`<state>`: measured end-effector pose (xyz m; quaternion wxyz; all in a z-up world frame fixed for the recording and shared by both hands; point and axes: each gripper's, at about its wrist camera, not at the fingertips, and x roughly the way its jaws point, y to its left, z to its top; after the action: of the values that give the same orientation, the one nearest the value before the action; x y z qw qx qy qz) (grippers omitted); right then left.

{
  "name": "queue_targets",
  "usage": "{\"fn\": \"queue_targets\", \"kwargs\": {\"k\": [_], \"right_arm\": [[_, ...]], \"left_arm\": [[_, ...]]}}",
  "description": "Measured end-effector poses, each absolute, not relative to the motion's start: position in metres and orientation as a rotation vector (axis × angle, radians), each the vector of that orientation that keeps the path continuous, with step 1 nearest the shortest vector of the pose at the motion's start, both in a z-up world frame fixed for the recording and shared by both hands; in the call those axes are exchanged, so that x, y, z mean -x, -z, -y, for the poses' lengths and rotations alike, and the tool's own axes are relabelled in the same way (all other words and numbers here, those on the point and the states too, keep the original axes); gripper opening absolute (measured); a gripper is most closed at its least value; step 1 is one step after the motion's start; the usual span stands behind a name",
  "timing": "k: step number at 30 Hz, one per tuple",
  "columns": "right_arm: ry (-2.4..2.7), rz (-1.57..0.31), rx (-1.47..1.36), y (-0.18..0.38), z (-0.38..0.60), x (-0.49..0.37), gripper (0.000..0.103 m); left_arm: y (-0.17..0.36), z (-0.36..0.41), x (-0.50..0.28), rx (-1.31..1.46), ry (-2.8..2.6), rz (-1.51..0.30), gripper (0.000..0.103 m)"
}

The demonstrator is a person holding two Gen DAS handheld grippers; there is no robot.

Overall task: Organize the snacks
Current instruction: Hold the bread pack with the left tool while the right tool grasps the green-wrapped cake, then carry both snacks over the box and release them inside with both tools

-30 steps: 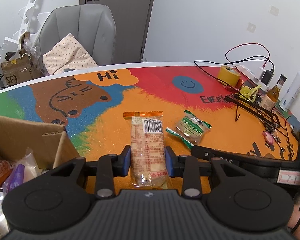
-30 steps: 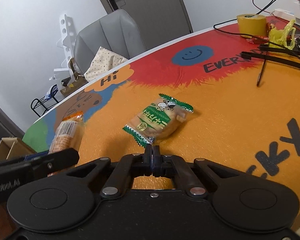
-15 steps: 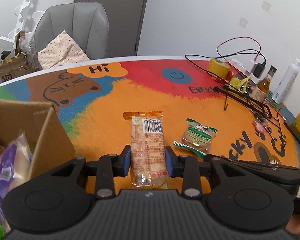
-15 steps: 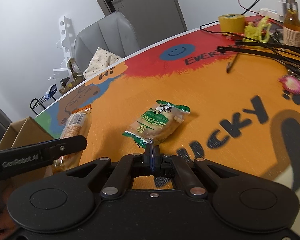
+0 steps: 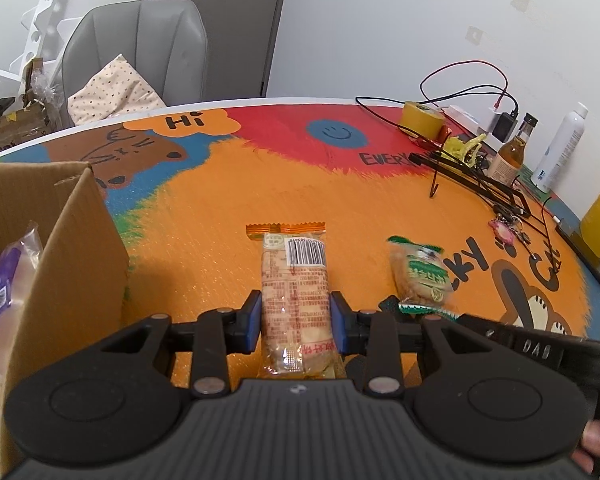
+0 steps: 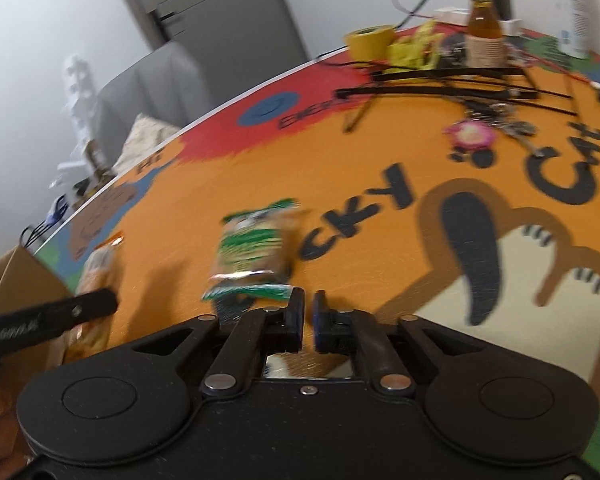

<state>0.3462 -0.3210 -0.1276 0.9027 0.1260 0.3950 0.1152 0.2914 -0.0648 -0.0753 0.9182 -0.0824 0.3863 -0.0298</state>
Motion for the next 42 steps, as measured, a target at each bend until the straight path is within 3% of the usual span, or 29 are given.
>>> {"fn": "queue_targets", "kwargs": {"k": [6,8,12,17,25,27,31,42], "right_arm": [[-0.255,-0.786,-0.255,0.122,0.315,-0.345,0.032],[-0.279,-0.782,-0.242,0.121,0.308,-0.348,0.045],[-0.302,-0.776,-0.218,0.119,0.292,-0.354,0.058],[-0.299,-0.764,-0.176,0.117,0.271,-0.362,0.083],[-0.248,-0.753,-0.092,0.124,0.247,-0.369,0.083],[-0.218,-0.750,-0.059,0.127,0.243,-0.369,0.078],[-0.189,-0.749,-0.015,0.131,0.240,-0.364,0.050],[-0.228,-0.703,-0.055,0.113,0.253,-0.345,0.046]], "left_arm": [[0.073,0.063,-0.292,0.169,0.056,-0.790,0.034],[0.072,0.061,-0.293,0.170,0.053,-0.788,0.034],[0.070,0.059,-0.292,0.170,0.047,-0.784,0.034],[0.069,0.053,-0.293,0.174,0.037,-0.781,0.034],[0.070,0.045,-0.297,0.186,0.034,-0.788,0.034],[0.070,0.044,-0.297,0.189,0.035,-0.789,0.034],[0.071,0.045,-0.297,0.190,0.042,-0.791,0.034],[0.060,0.048,-0.286,0.180,0.037,-0.769,0.034]]}}
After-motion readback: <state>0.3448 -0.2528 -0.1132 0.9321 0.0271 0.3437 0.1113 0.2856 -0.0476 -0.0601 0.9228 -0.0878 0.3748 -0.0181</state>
